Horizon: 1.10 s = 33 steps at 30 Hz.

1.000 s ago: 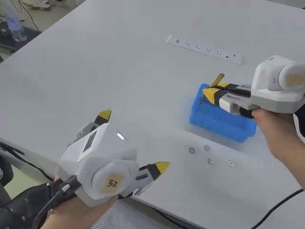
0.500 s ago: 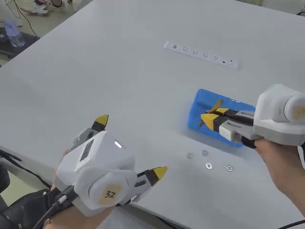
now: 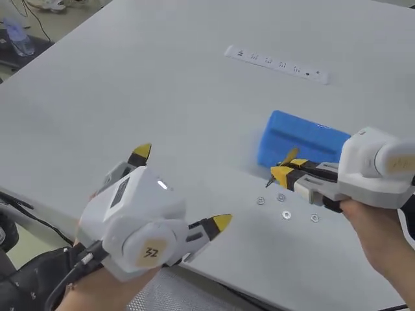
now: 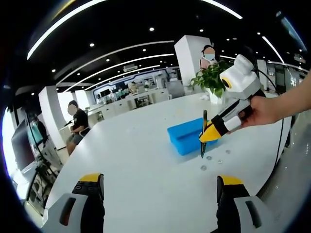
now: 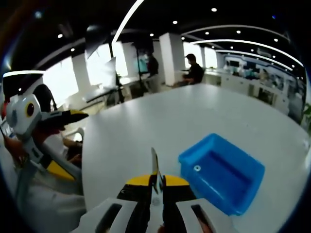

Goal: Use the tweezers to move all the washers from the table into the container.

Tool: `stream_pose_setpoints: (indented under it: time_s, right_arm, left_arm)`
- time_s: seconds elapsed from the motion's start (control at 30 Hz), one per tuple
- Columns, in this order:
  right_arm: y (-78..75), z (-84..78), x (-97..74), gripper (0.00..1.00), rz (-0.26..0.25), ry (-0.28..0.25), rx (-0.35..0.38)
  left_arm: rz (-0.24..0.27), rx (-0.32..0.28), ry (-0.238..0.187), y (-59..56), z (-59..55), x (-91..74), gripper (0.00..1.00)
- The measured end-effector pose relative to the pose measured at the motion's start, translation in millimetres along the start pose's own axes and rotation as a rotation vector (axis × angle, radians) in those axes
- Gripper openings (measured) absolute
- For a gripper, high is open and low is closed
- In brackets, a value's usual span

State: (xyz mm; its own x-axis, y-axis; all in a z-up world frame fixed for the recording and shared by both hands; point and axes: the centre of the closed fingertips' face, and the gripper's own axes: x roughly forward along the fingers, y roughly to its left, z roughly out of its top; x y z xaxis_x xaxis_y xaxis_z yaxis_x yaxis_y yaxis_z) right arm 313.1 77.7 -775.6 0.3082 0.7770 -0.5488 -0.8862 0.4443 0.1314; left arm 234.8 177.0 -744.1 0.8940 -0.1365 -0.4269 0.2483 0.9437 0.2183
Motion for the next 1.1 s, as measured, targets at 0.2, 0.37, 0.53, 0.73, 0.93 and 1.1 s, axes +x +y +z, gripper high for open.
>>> stream_pose_setpoints:
  time_s: [0.2,0.37,0.53,0.73,0.93,1.1]
  right_arm:
    - [1.4,-14.9,5.3,0.05,0.017,0.024,0.062]
    - [2.1,-16.8,7.9,0.05,0.008,0.036,0.039]
    - [-1.1,-18.9,12.6,0.05,0.001,0.050,0.020]
    - [-3.1,-21.1,15.3,0.05,0.005,0.051,0.046]
    - [-3.9,-23.5,16.4,0.05,-0.003,0.057,0.024]
    - [-3.1,-23.2,16.5,0.05,0.000,0.050,0.052]
  left_arm:
    - [-0.005,0.008,0.007,-1.7,-1.0,0.6,0.99]
    - [-0.010,0.018,0.011,-3.3,-1.4,0.9,0.99]
    - [-0.010,0.037,0.020,-4.4,-3.3,2.0,0.99]
    - [-0.008,0.037,0.023,-3.7,-4.3,2.4,0.99]
    - [-0.006,0.042,0.027,-3.4,-5.0,2.3,0.99]
    - [-0.005,0.047,0.033,-3.3,-6.2,2.6,0.99]
